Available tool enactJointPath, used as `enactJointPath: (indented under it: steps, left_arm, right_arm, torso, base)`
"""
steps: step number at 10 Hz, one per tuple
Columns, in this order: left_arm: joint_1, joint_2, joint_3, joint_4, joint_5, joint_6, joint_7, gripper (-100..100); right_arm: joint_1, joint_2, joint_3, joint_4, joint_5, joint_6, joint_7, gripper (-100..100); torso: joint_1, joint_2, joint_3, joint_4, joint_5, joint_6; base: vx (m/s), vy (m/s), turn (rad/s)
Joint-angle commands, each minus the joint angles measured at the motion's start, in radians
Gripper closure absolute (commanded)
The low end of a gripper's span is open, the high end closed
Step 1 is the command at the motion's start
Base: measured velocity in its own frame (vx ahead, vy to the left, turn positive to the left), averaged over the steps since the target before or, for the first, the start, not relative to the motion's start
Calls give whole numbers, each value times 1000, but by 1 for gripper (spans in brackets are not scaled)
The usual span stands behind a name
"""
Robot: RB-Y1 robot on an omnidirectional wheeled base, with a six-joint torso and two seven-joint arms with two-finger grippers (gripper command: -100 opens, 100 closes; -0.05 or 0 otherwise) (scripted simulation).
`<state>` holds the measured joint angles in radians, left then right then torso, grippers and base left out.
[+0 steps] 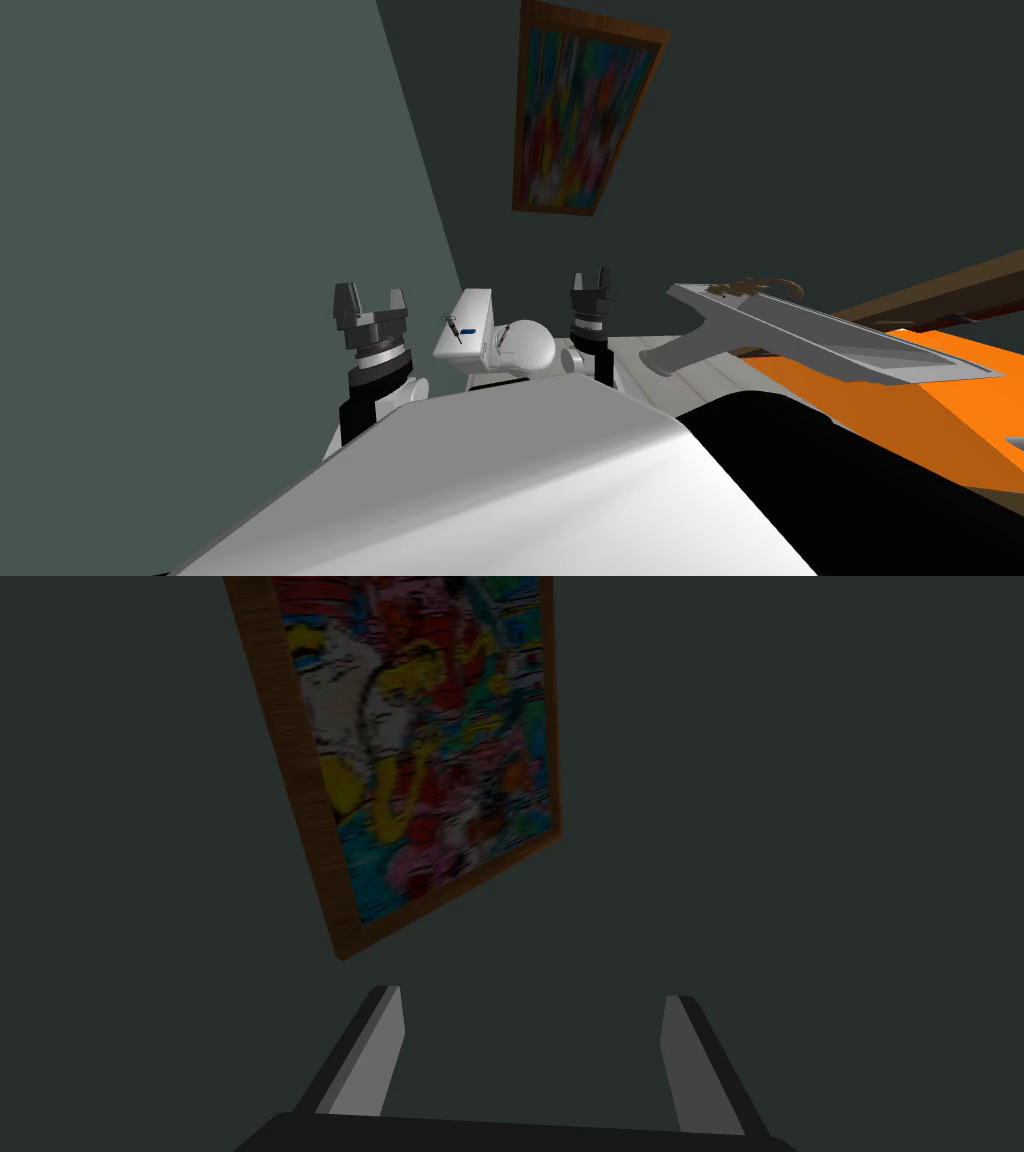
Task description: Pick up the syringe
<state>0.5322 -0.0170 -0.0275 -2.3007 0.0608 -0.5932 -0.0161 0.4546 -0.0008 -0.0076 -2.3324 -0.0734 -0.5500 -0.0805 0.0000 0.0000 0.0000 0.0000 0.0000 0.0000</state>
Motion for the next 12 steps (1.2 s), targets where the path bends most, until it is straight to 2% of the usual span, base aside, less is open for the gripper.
enactJointPath:
  steps: [1,5,10,11,12]
  left_arm:
    - [11,34,2,11,-11,8,-6,-100]
    - [47,108,11,49,-50,33,-27,-100]
    - [109,206,34,123,-123,74,-70,-100]
    - [109,206,34,123,-123,74,-70,-100]
    - [122,227,40,140,-140,83,-80,-100]
  right_arm:
    - [0,0,0,0,0,0,0,0]
    - [0,0,0,0,0,0,0,0]
    - [0,0,0,0,0,0,0,0]
    - [0,0,0,0,0,0,0,0]
    - [0,0,0,0,0,0,0,0]
  torso:
    - [0,0,0,0,0,0]
    - [-4,3,2,1,-1,0]
    - [-6,4,2,1,-1,0]
    - [-6,4,2,1,-1,0]
    - [-4,3,2,1,-1,0]
  base:
    - [-16,-39,-31]
    - [-40,-68,-28]
    - [-51,-88,-50]
    - [-28,-58,-12]
    - [-19,-46,-44]
